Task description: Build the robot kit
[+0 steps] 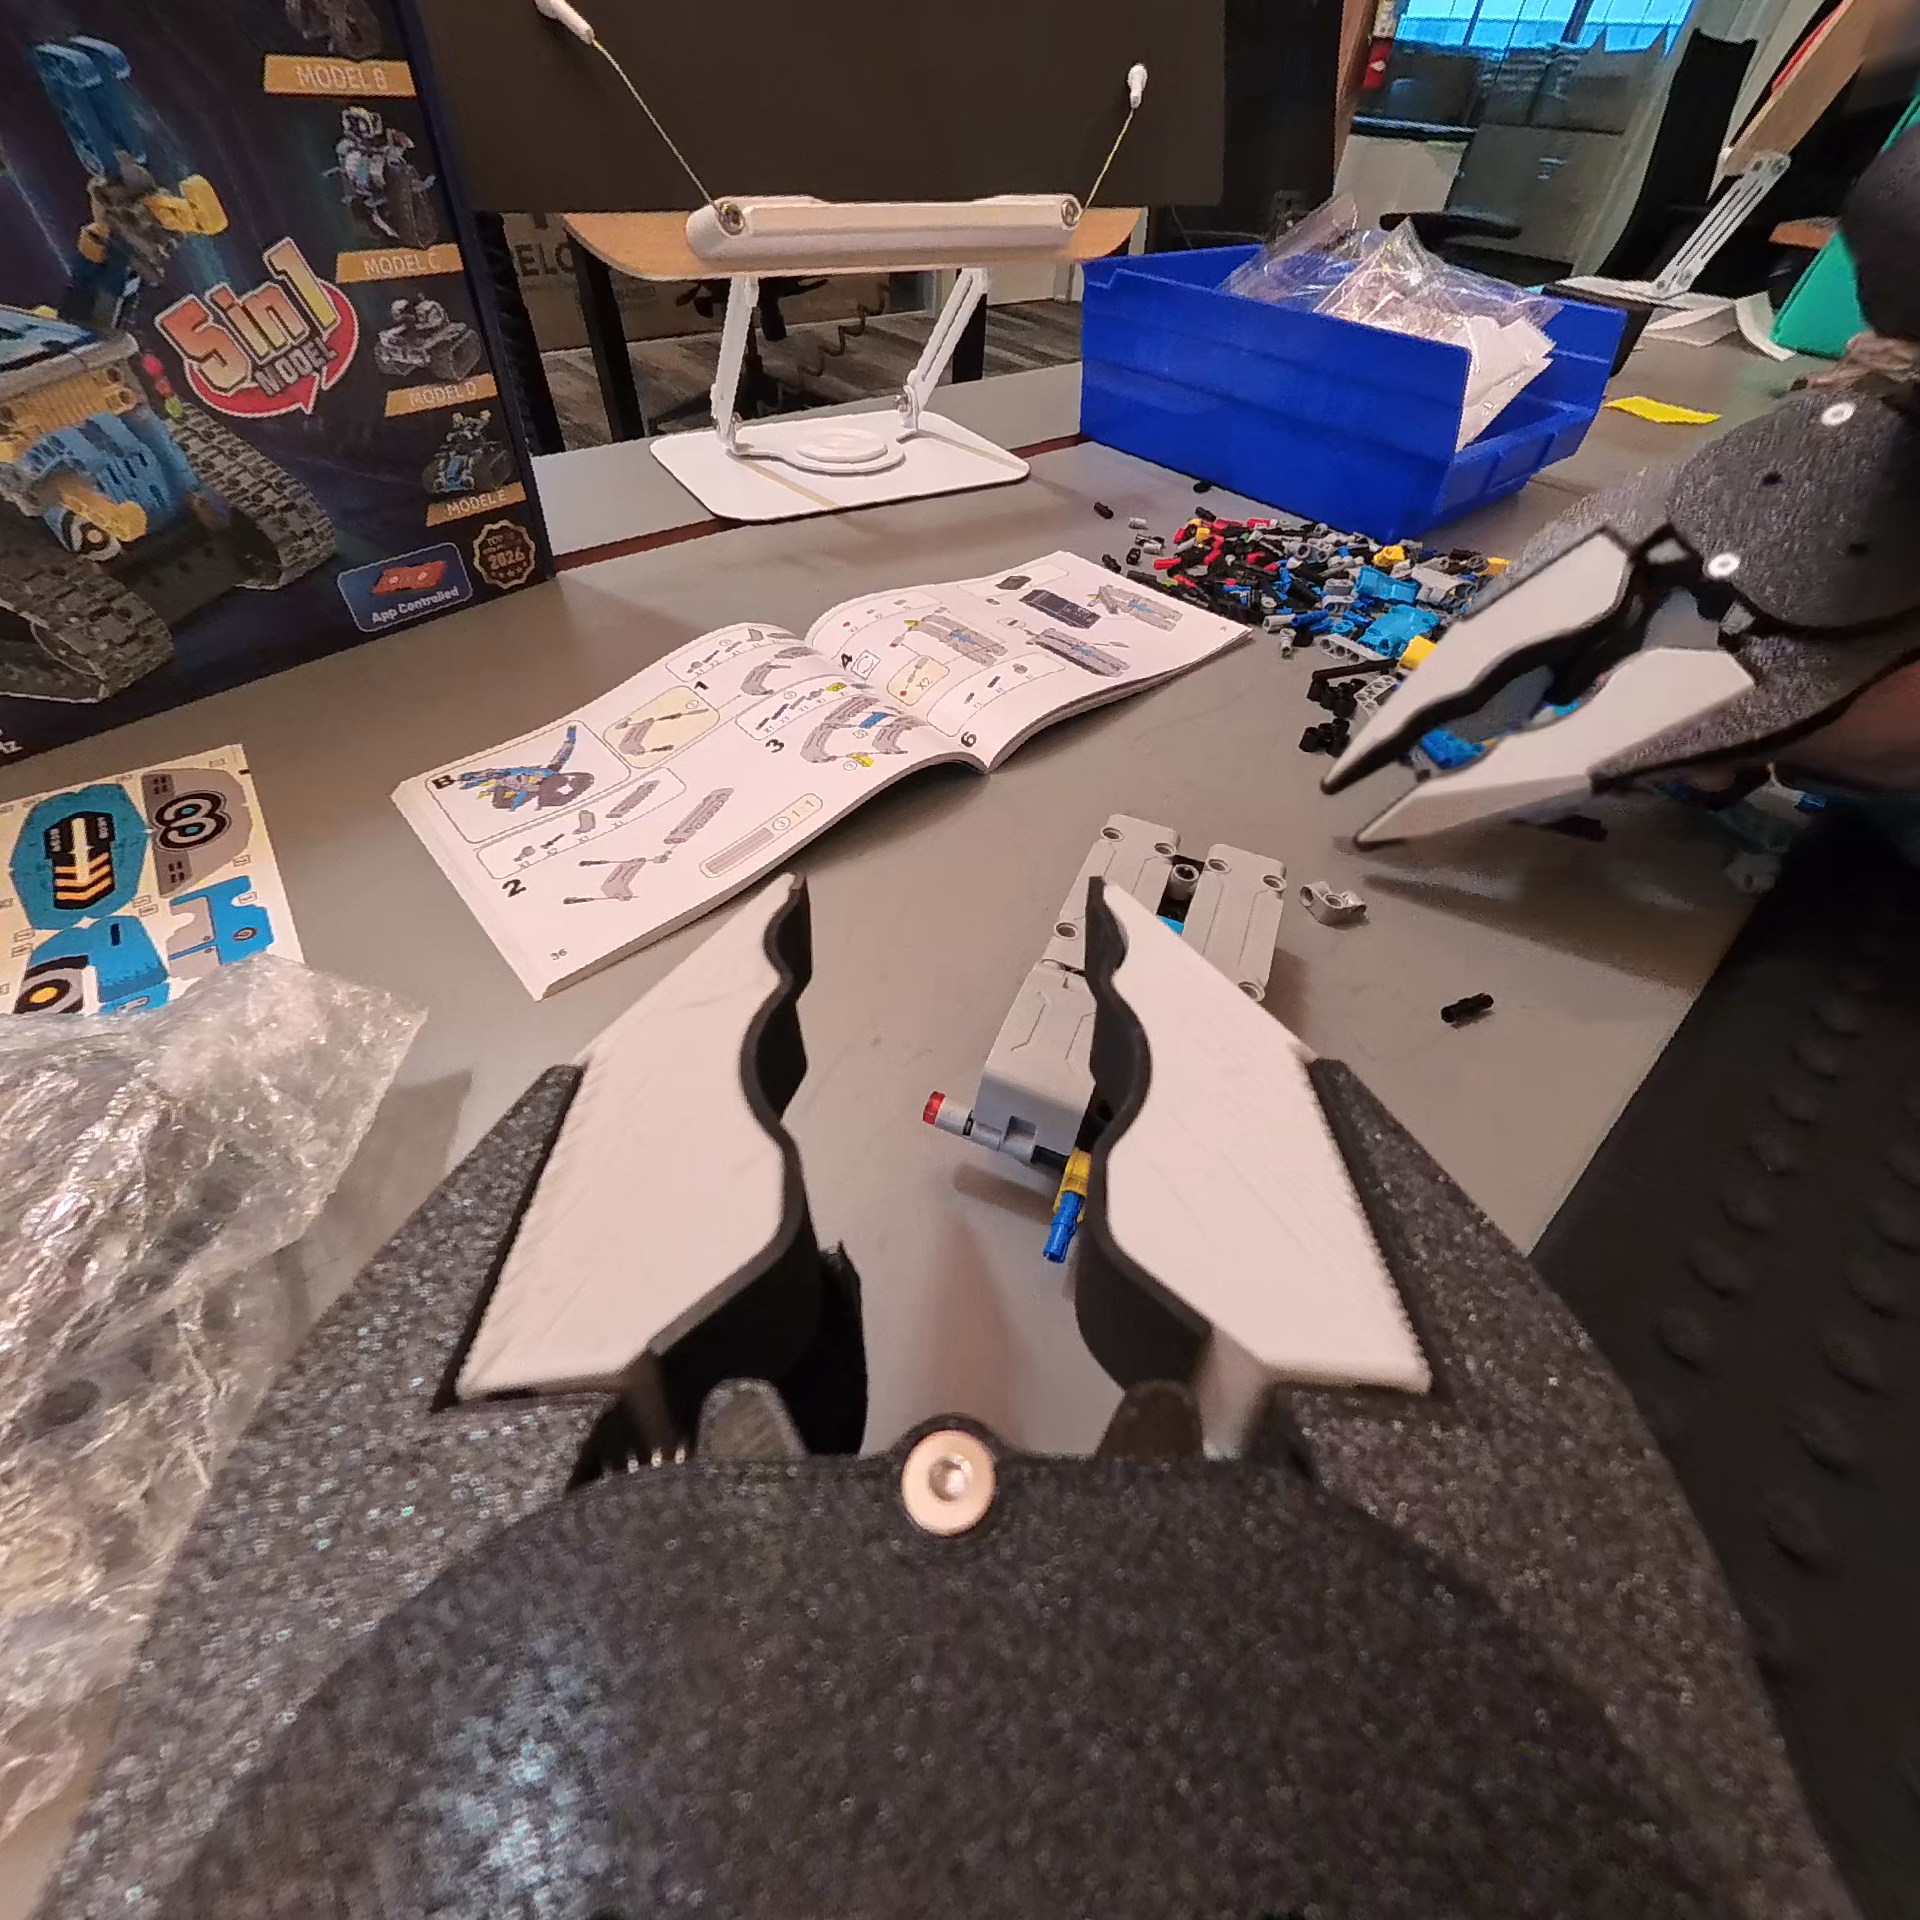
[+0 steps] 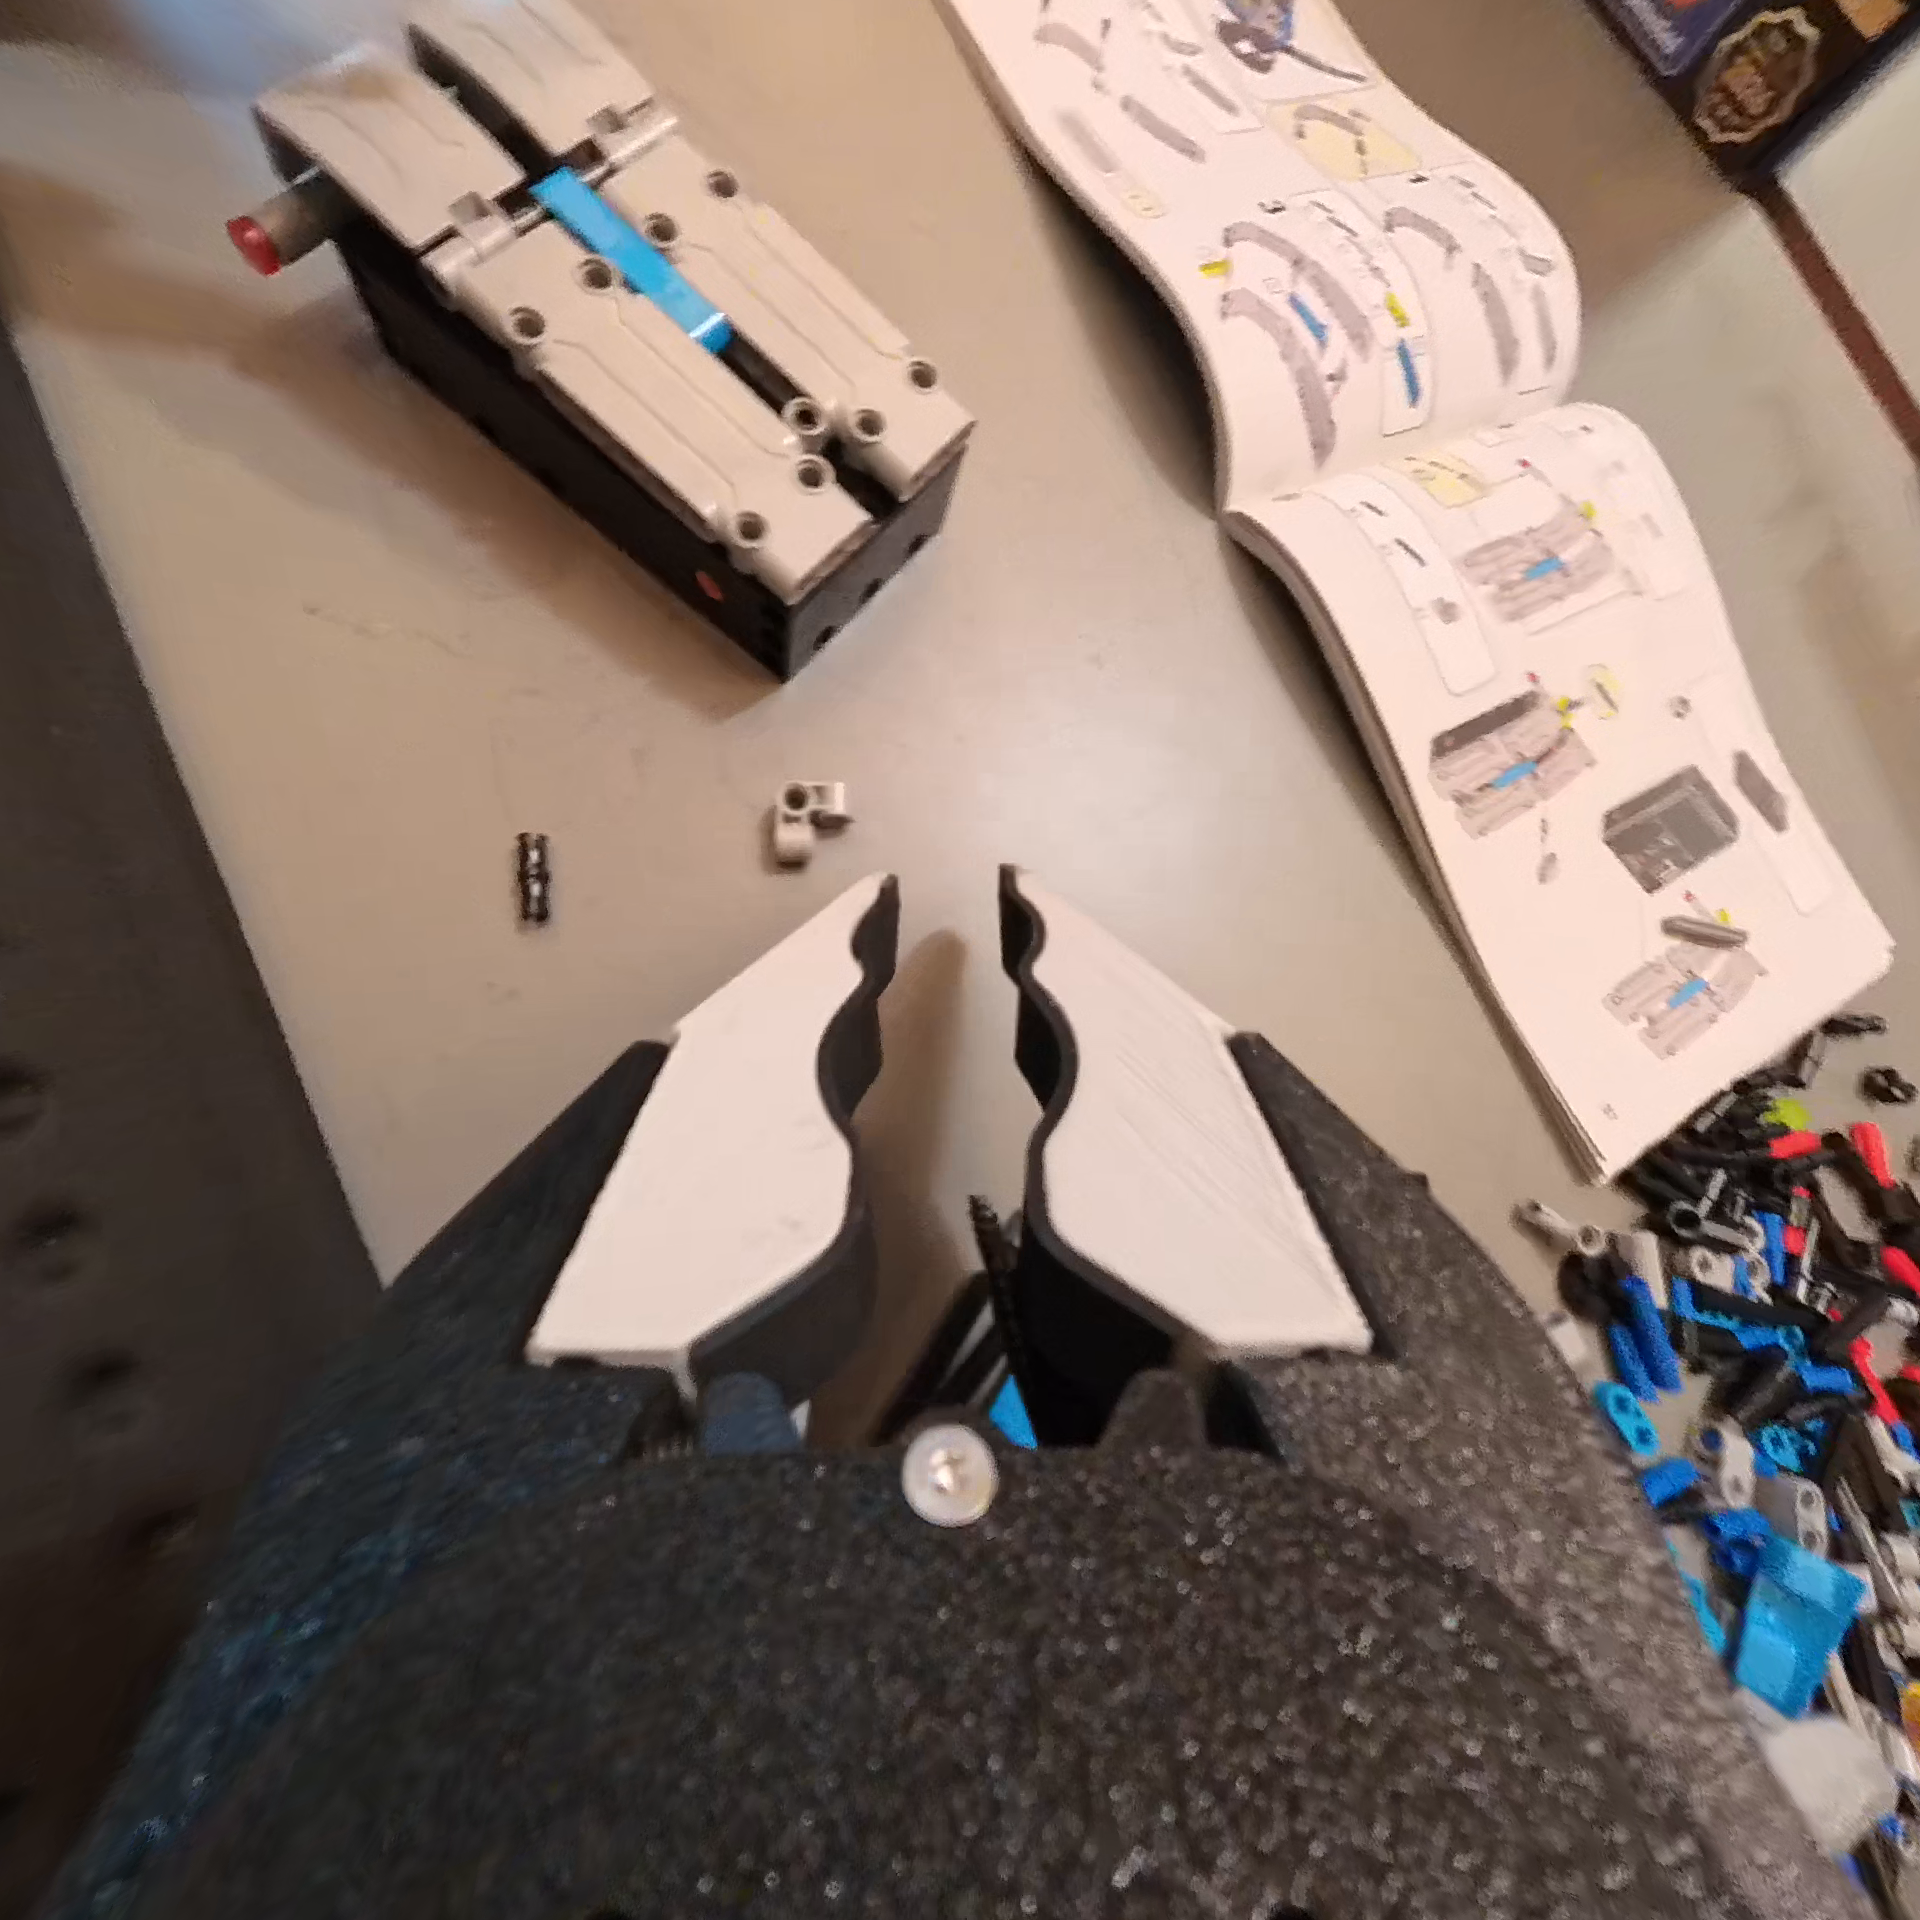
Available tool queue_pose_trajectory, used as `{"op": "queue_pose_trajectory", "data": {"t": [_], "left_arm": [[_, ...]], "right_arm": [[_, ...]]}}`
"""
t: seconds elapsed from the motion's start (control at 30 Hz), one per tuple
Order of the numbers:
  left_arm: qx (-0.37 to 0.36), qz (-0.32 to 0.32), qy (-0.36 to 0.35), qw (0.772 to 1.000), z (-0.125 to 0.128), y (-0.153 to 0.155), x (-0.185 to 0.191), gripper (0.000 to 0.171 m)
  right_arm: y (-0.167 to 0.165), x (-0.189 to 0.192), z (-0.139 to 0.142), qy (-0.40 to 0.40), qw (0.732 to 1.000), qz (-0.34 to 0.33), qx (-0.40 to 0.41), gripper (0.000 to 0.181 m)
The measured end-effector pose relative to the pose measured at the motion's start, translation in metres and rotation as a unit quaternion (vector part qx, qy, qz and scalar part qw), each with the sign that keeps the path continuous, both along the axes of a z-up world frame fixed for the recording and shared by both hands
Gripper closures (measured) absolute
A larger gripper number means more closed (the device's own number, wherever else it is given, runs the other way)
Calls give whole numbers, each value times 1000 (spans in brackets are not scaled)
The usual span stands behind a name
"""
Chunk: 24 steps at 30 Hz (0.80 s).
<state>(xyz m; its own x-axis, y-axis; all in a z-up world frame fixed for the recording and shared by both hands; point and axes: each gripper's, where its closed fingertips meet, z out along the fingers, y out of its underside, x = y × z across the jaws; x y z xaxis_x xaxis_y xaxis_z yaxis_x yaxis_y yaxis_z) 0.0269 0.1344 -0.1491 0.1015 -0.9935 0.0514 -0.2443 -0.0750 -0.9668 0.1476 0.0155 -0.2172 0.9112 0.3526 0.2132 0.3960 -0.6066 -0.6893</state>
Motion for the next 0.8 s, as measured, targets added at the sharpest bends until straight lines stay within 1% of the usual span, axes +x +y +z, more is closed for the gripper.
{"op": "queue_pose_trajectory", "data": {"t": [0.2,0.27,0.3,0.33,0.4,0.43,0.5,0.6,0.7,0.8], "left_arm": [[-9,8,2,1000,-1,4,0,120],[-13,18,-1,1000,0,8,-2,120],[-14,30,-4,999,1,12,-3,120],[-12,57,-1,998,0,21,-7,121],[1,133,31,991,-9,49,-17,123],[9,152,44,987,-12,57,-20,123],[15,166,54,985,-15,63,-20,126],[29,191,71,979,-19,74,-19,126],[58,231,62,969,-13,84,-27,125],[93,251,53,962,-6,88,-31,126]], "right_arm": [[3,33,14,18,996,-83,32,162],[4,36,18,45,994,-94,41,160],[4,34,18,64,993,-94,37,159],[4,33,19,78,992,-96,33,157],[5,36,19,86,990,-104,35,154],[5,39,20,84,990,-111,38,154],[5,41,22,87,989,-112,46,154],[5,51,15,86,988,-120,35,158],[7,67,15,83,985,-149,41,156],[9,84,19,91,975,-192,59,146]]}}
